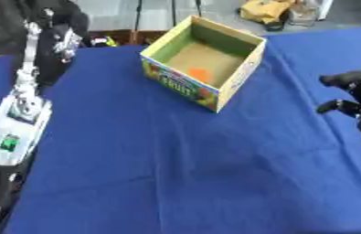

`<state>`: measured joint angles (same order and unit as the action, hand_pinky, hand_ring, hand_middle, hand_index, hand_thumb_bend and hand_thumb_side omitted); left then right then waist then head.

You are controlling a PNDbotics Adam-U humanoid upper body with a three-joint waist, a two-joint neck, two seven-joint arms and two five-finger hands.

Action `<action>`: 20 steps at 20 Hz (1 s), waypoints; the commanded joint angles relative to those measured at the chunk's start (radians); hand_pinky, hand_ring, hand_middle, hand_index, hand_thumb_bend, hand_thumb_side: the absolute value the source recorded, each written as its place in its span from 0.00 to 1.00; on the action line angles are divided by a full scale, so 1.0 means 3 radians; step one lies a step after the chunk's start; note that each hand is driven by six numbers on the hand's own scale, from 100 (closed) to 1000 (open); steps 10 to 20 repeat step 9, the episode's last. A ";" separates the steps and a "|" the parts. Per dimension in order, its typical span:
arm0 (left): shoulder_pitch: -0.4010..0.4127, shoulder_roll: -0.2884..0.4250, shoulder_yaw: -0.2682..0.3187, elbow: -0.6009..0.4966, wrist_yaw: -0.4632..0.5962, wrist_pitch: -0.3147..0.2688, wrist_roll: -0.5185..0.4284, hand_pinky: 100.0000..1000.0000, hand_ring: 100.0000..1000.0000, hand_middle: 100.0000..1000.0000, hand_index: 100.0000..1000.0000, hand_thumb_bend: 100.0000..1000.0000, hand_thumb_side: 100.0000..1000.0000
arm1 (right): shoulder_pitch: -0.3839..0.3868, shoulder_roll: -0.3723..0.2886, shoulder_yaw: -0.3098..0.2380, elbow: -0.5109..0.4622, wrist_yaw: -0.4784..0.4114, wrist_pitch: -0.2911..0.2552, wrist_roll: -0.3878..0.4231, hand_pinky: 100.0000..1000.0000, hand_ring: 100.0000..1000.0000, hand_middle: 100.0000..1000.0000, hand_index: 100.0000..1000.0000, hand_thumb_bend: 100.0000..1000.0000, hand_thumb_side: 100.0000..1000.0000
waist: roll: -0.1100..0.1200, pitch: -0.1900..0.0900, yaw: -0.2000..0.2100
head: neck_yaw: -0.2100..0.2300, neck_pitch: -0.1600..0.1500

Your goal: Pick up objects on the table and place them in the box.

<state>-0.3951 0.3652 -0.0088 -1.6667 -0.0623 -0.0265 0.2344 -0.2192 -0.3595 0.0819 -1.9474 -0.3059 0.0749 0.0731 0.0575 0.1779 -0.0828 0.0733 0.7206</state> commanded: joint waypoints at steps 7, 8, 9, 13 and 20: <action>0.0263 -0.0230 0.0105 -0.0061 0.0312 -0.0102 0.0117 0.43 0.71 0.55 0.66 0.67 0.77 | -0.0011 0.0013 -0.0107 0.0000 0.0055 -0.0057 -0.0101 0.51 0.86 0.60 0.65 0.00 0.78 | -0.0021 -0.0039 0.0060 | 0.0035 0.0075; 0.0280 -0.0254 0.0108 -0.0061 0.0324 -0.0111 0.0115 0.43 0.71 0.55 0.66 0.67 0.77 | -0.0007 0.0016 -0.0113 0.0002 0.0058 -0.0060 -0.0106 0.51 0.86 0.60 0.65 0.00 0.78 | -0.0021 -0.0044 0.0057 | 0.0044 0.0087; 0.0297 -0.0273 0.0109 -0.0060 0.0334 -0.0118 0.0114 0.43 0.71 0.55 0.66 0.66 0.77 | 0.0002 0.0026 -0.0120 0.0005 0.0061 -0.0063 -0.0112 0.51 0.86 0.60 0.65 0.00 0.78 | -0.0023 -0.0048 0.0052 | 0.0049 0.0087; 0.0297 -0.0273 0.0109 -0.0060 0.0334 -0.0118 0.0114 0.43 0.71 0.55 0.66 0.66 0.77 | 0.0002 0.0026 -0.0120 0.0005 0.0061 -0.0063 -0.0112 0.51 0.86 0.60 0.65 0.00 0.78 | -0.0023 -0.0048 0.0052 | 0.0049 0.0087; 0.0297 -0.0273 0.0109 -0.0060 0.0334 -0.0118 0.0114 0.43 0.71 0.55 0.66 0.66 0.77 | 0.0002 0.0026 -0.0120 0.0005 0.0061 -0.0063 -0.0112 0.51 0.86 0.60 0.65 0.00 0.78 | -0.0023 -0.0048 0.0052 | 0.0049 0.0087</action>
